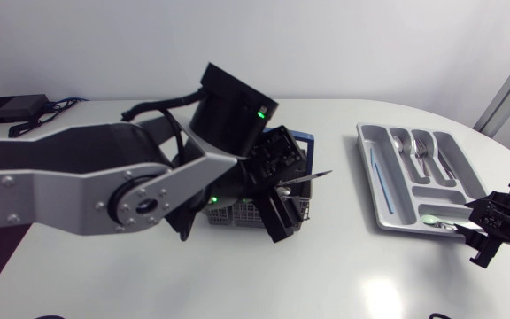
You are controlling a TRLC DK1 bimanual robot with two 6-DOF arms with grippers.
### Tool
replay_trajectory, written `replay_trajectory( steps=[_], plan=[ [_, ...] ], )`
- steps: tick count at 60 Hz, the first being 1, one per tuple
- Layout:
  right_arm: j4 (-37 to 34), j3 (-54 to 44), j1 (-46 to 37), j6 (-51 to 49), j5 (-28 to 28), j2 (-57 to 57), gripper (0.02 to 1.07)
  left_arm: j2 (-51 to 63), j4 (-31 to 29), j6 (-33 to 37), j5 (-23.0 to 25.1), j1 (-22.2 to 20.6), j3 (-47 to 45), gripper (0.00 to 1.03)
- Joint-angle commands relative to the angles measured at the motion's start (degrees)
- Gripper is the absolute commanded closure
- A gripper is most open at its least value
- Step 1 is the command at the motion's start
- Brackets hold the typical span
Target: Sort the cutlery from the basket into the organizer compartments.
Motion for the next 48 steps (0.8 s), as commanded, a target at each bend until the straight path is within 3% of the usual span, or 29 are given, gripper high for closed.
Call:
replay_trajectory(
  steps=[1,30,48],
  plan=[
    [-1.8,-2.0,0.82,2.18,0.26,-3.34,0.2,3.15,2.45,2.04,-2.68,-2.01,-2.15,0.06],
    [-12.52,-4.55,5.57,15.19,-5.19,-17.49,0.14,9.65,15.02,3.97,-8.48,-2.27,-3.47,0.21],
    [-16.22,-8.24,10.14,19.32,-5.63,-25.67,0.12,14.05,18.45,4.06,-9.36,-1.13,-1.89,0.47]
  ],
)
